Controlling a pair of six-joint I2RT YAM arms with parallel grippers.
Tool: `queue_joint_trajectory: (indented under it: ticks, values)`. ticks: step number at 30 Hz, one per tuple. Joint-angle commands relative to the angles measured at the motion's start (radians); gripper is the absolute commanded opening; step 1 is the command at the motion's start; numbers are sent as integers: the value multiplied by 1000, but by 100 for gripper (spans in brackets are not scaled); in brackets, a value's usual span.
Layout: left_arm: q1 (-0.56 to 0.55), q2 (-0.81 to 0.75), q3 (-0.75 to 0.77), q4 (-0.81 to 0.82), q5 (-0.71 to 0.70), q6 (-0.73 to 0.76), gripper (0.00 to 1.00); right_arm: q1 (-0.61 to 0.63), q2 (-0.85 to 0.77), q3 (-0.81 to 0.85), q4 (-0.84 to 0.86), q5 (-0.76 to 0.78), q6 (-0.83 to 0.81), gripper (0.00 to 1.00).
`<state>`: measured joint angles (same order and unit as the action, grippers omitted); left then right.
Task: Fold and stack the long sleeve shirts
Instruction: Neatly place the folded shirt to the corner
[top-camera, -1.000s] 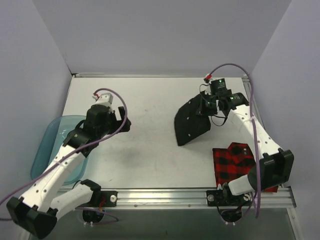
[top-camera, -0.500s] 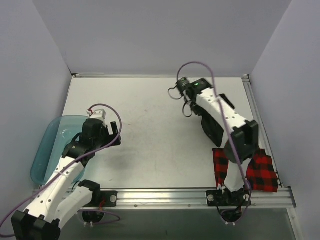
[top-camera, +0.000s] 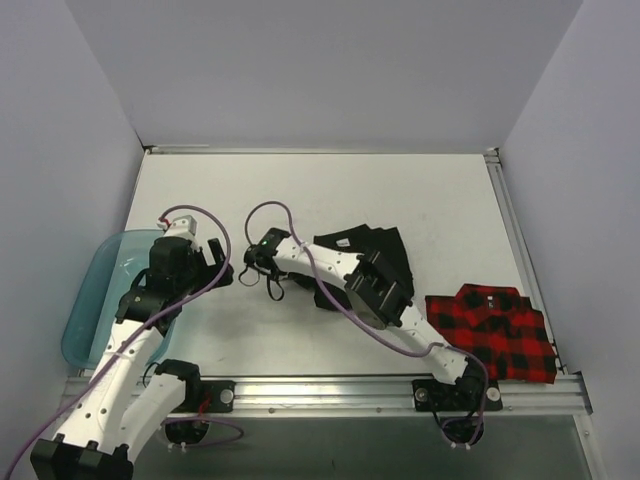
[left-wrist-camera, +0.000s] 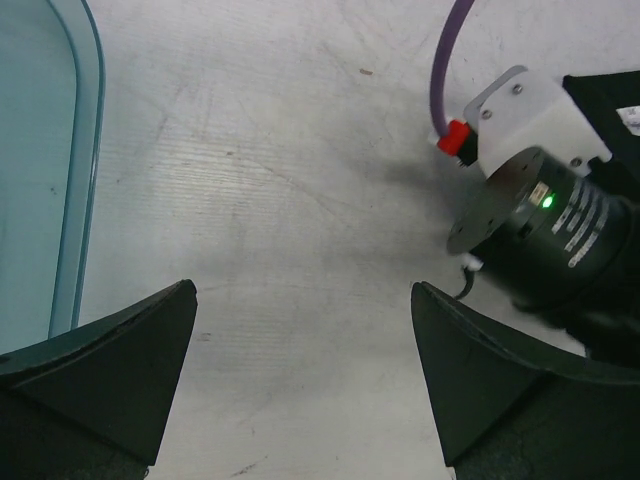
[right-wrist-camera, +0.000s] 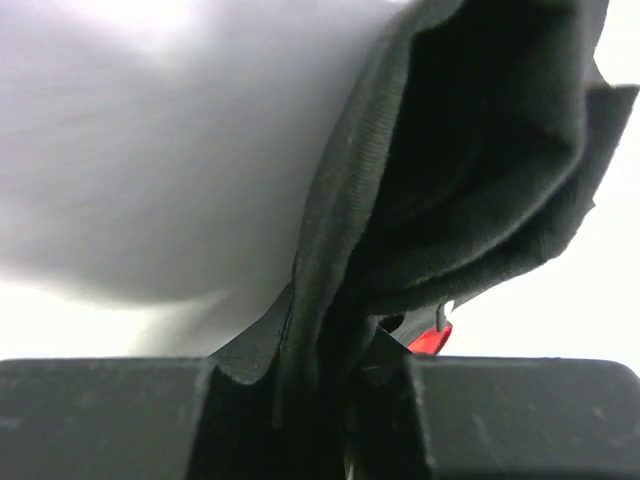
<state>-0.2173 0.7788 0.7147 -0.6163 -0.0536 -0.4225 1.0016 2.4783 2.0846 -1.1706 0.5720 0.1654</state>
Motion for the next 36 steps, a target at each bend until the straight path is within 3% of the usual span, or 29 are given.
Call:
queue_joint_trajectory:
  ticks: [1,5,8,15,18,22,29,32,36]
  values:
    - [19,-27,0,53,12,11,97,52,42,61,-132,38,101,0]
    - [21,-42,-3,56,5,7,97,103,73,69,-129,45,146,2]
    - [21,-58,-8,64,0,2,98,143,58,71,-117,46,146,11]
    - [21,-98,17,50,32,-36,97,229,-83,48,-37,-55,91,50]
    - [21,-113,74,4,54,-82,97,259,-200,-29,15,-125,82,61]
    - [21,-131,104,-48,54,-145,98,250,-415,-216,129,-164,123,63]
    - [21,-63,7,21,252,-255,97,115,-798,-529,320,-282,167,64]
    - [-5,19,-15,118,326,-298,92,-1,-936,-690,426,-339,197,61]
    - [-134,160,0,220,263,-328,92,-217,-1088,-851,584,-489,218,57]
